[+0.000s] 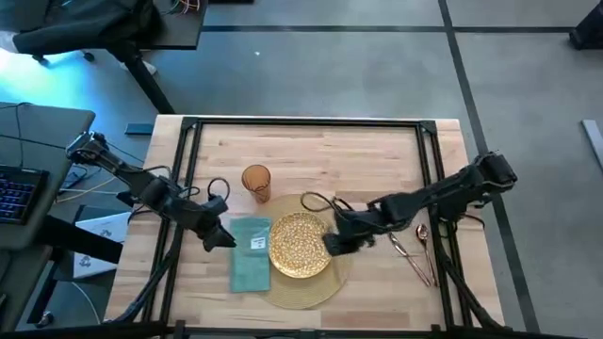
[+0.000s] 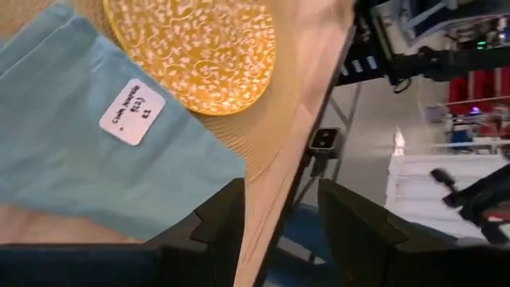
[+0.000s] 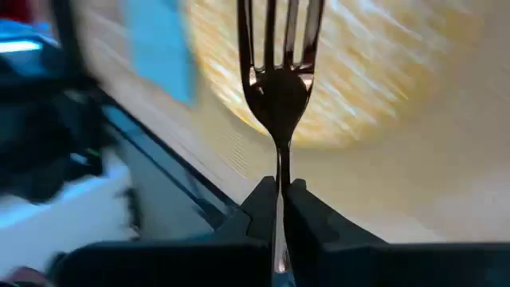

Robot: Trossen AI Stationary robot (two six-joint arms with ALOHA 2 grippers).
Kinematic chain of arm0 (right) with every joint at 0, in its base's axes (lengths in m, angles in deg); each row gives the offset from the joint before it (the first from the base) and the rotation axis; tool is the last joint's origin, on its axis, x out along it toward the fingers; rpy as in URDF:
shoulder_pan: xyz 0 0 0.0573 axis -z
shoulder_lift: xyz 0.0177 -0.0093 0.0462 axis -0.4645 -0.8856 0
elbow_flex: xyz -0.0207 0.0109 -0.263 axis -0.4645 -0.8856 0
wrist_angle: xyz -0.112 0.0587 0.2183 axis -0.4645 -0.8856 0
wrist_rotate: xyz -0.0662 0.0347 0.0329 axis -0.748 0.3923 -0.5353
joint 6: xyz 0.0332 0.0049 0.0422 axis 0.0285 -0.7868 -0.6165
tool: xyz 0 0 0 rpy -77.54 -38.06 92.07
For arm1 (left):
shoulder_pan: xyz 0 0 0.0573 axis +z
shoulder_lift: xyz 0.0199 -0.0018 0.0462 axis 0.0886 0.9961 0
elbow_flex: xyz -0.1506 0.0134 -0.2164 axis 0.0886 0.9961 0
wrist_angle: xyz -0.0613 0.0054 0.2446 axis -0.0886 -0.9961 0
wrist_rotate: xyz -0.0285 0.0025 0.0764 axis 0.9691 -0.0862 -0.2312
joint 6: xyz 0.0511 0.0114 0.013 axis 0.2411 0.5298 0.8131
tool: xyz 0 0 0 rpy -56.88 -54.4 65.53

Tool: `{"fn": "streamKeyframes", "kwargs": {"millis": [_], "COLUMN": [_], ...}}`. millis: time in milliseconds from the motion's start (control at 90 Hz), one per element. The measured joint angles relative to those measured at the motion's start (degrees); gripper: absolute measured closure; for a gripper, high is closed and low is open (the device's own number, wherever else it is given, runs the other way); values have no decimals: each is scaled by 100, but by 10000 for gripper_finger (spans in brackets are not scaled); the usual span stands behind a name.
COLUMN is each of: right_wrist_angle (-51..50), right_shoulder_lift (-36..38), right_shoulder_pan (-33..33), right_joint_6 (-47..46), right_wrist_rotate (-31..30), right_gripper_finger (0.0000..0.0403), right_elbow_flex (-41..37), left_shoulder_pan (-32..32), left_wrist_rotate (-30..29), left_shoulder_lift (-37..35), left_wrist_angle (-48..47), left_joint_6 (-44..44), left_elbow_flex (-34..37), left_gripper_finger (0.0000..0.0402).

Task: Set table place
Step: Put the fork on the blue napkin

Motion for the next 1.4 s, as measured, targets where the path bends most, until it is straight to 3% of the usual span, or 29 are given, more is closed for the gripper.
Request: {"fn": "streamKeyframes", "kwargs": {"millis": [178,389,767,1089,1400], "right_wrist_angle": [996,1199,1120,419,260], "right_shoulder_lift": [-1059,-2310,-4367,-4555,-4555], "right_shoulder_pan": [283,498,525,608,735], "right_joint_6": [256,579,345,131,180], "right_wrist_rotate": [-4,300,824,861,474], "right_gripper_finger": [403,403,403,403,400], "right_elbow_flex": [892,2287,4459,4676,4675], "left_shoulder_pan": [2,4,4,4,4], "left_wrist_rotate": [-4,-7,-9,-63,-105], "left_shoulder_lift": [-296,-449,-452,-452,-452], "left_wrist_angle": [-2,-22,-26,-31,-31], "left_joint_6": [212,217,162,159,159], "left_elbow_flex": [0,0,0,0,0], "left_gripper_finger": [260,260,260,260,260]}}
